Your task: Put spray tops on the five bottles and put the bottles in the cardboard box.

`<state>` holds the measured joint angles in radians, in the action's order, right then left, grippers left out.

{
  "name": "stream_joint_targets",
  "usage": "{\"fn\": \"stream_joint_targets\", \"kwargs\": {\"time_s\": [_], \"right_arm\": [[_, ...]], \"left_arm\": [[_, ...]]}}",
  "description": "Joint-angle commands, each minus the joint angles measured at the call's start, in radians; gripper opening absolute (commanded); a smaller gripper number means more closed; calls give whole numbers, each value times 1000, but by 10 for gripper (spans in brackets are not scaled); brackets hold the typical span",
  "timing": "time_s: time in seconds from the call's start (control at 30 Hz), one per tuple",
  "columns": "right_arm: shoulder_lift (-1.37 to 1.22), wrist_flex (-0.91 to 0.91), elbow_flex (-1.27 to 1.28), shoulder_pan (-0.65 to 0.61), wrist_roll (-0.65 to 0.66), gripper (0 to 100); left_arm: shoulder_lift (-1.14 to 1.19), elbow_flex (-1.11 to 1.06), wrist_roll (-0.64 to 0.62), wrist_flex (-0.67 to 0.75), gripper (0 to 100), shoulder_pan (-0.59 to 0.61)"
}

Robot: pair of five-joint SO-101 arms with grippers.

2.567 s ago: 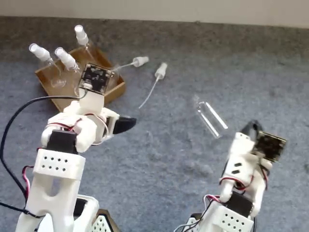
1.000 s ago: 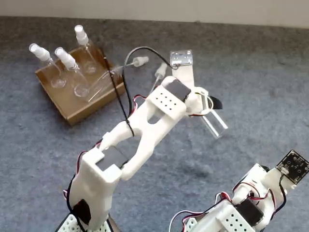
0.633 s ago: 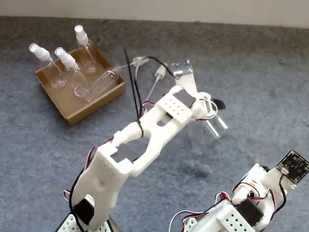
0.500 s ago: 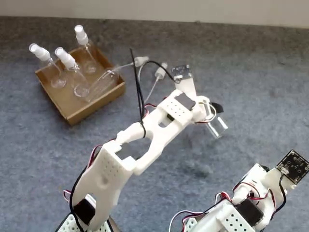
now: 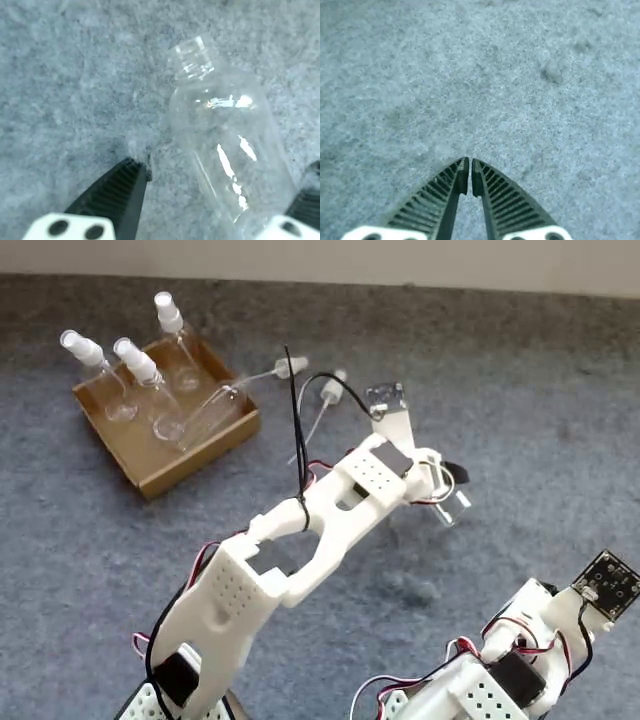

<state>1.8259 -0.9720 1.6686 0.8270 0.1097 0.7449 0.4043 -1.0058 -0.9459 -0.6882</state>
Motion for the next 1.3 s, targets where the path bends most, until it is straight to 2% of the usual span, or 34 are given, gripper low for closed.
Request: {"fn": "stream_joint_targets", "kwargs": {"time_s": [0.0,0.13,0.2,0.37,0.63,0.77,1.0,1.17,1.27], "right_arm": [[13,-2,162,7,9,18],[13,-2,162,7,9,18],[13,-2,162,7,9,18],[13,-2,162,7,9,18],[13,-1,162,7,9,18],[13,5,162,-5,5,18],[13,-1,162,-197,5,16],[13,-1,162,-297,5,16],[12,-2,162,-360,5,16]], "left_arm": [[-15,51,-8,-51,281,-25],[-15,51,-8,-51,81,-21],[-15,51,-6,-51,29,-21],[-16,48,-6,-64,85,-12],[-119,51,3,-244,95,111],[-197,48,193,-338,95,173],[-242,47,571,-503,95,246],[-245,51,786,-606,93,285],[-249,53,887,-720,91,286]]}}
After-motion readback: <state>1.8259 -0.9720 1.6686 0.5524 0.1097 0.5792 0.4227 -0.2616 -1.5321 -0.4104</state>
